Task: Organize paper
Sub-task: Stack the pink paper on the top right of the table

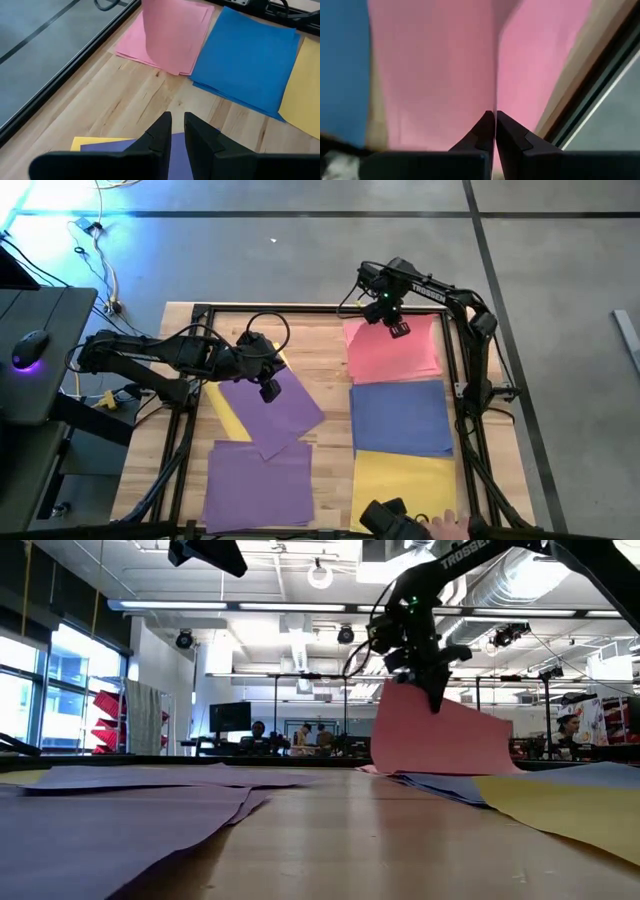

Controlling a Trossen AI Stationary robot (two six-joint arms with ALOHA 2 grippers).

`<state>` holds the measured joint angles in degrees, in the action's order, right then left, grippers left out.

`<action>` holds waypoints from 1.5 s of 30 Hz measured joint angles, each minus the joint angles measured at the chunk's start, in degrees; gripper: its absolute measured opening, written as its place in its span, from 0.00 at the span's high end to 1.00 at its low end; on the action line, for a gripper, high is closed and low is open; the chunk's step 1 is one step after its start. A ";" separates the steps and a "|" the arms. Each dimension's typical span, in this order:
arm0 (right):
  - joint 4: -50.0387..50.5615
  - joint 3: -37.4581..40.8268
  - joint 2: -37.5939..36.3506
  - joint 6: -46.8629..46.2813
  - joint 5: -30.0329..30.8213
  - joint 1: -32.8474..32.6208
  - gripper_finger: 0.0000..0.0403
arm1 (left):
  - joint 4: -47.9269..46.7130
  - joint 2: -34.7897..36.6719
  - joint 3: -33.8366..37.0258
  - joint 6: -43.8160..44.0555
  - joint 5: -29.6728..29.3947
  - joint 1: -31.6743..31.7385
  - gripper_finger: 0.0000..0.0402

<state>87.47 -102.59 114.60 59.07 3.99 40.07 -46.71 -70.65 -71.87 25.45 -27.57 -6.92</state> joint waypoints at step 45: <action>-25.52 13.88 -1.64 1.55 0.88 0.39 1.00 | 0.04 -0.02 0.01 3.04 -0.16 0.04 0.92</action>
<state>61.95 -88.71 112.97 60.61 4.86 40.47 -46.67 -70.67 -71.85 28.49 -27.73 -6.87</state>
